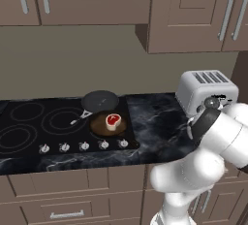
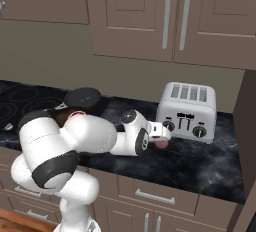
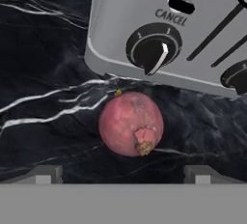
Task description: Place both pans onto different burners. Then place the onion and the steak on different pans.
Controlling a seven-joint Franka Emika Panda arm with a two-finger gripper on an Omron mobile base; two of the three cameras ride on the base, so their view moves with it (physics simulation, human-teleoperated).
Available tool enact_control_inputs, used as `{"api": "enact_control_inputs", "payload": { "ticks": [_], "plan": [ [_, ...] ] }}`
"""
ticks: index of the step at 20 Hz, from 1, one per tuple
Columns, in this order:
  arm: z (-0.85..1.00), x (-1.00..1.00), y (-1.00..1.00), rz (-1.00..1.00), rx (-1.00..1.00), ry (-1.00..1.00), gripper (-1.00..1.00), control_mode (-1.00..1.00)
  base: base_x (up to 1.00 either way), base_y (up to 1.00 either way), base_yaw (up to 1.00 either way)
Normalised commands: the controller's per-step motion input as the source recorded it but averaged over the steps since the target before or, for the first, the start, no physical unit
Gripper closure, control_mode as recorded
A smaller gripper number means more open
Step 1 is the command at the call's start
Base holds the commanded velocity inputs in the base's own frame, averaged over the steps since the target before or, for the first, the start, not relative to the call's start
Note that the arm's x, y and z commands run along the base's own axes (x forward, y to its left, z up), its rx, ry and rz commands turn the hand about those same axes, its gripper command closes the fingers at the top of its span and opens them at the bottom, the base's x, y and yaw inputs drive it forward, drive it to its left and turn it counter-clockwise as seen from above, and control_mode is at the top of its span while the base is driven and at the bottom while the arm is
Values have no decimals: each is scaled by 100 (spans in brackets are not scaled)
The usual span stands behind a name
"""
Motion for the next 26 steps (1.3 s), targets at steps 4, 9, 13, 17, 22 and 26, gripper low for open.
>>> {"api": "enact_control_inputs", "payload": {
  "ticks": [4,9,13,17,22,26],
  "plan": [
    [-27,12,-14,-1,-1,0,-100,-100,0,0,0],
    [-16,19,-23,-2,-1,0,-100,-100,0,0,0],
    [-9,26,-23,-2,0,0,-100,-100,0,0,0],
    [-5,29,-18,-2,0,0,-100,-100,0,0,0],
    [-12,24,-14,-2,0,0,-100,-100,0,0,0],
    [-20,10,-13,-1,0,0,-100,-100,0,0,0]
  ]
}}
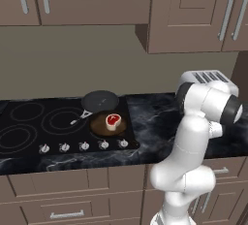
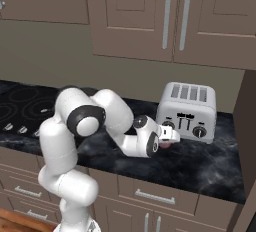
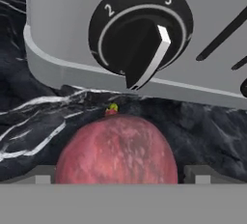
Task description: Place both pans onto different burners. Then place the onion and the steak on different pans.
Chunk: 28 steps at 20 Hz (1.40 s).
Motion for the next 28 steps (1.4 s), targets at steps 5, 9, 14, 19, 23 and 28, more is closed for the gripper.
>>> {"api": "enact_control_inputs", "payload": {
  "ticks": [5,9,14,19,23,28],
  "plan": [
    [-17,5,-14,0,0,0,100,-100,0,0,0],
    [-11,3,-18,0,0,0,100,-100,0,0,0],
    [11,-7,-3,0,0,-3,100,-100,0,0,0],
    [36,-31,8,0,0,-7,100,-100,0,0,0],
    [43,-35,21,0,2,-6,100,-100,0,0,0],
    [48,-12,37,0,10,-1,100,-100,0,0,0]
  ]
}}
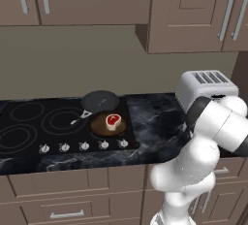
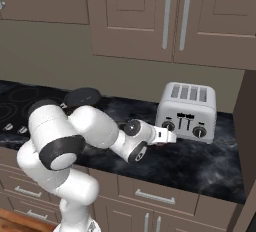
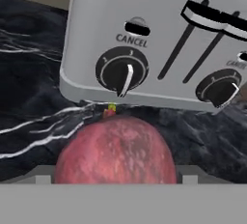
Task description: Place both pans onto different burners. Then place the onion and the steak on different pans.
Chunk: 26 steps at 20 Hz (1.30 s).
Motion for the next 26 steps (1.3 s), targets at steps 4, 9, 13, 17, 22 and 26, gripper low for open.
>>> {"api": "enact_control_inputs", "payload": {
  "ticks": [4,9,13,17,22,26],
  "plan": [
    [45,-1,51,0,21,3,100,-100,0,0,0],
    [45,-12,70,0,18,6,100,-100,0,0,0],
    [19,-12,78,0,17,13,100,-100,0,0,0],
    [4,-11,81,0,9,16,100,-100,0,0,0],
    [4,3,43,3,0,3,100,-100,0,0,0],
    [1,10,24,3,0,0,100,-100,0,0,0]
  ]
}}
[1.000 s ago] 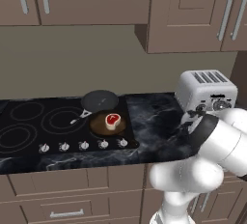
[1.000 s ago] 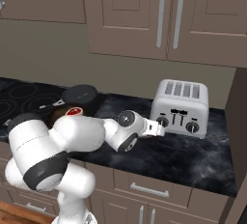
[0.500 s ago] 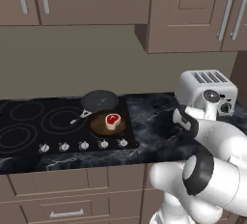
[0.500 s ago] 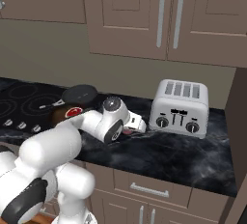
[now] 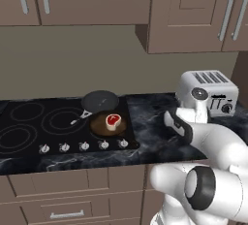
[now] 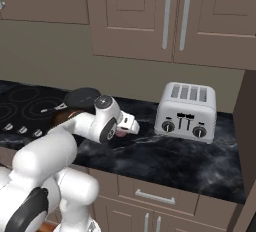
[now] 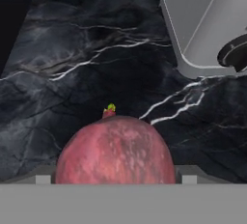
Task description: Place both pans onto different burners. Then place the onion and the steak on different pans.
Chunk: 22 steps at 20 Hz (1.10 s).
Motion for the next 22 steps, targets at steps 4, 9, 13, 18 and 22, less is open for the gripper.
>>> {"api": "enact_control_inputs", "payload": {
  "ticks": [4,9,13,18,22],
  "plan": [
    [9,24,18,1,-1,-3,100,-100,0,0,0],
    [22,25,27,0,0,-1,100,-100,0,0,0],
    [26,24,32,1,0,0,100,-100,0,0,0],
    [29,28,32,2,1,0,100,-100,0,0,0],
    [12,38,33,2,4,0,100,-100,0,0,0]
  ]
}}
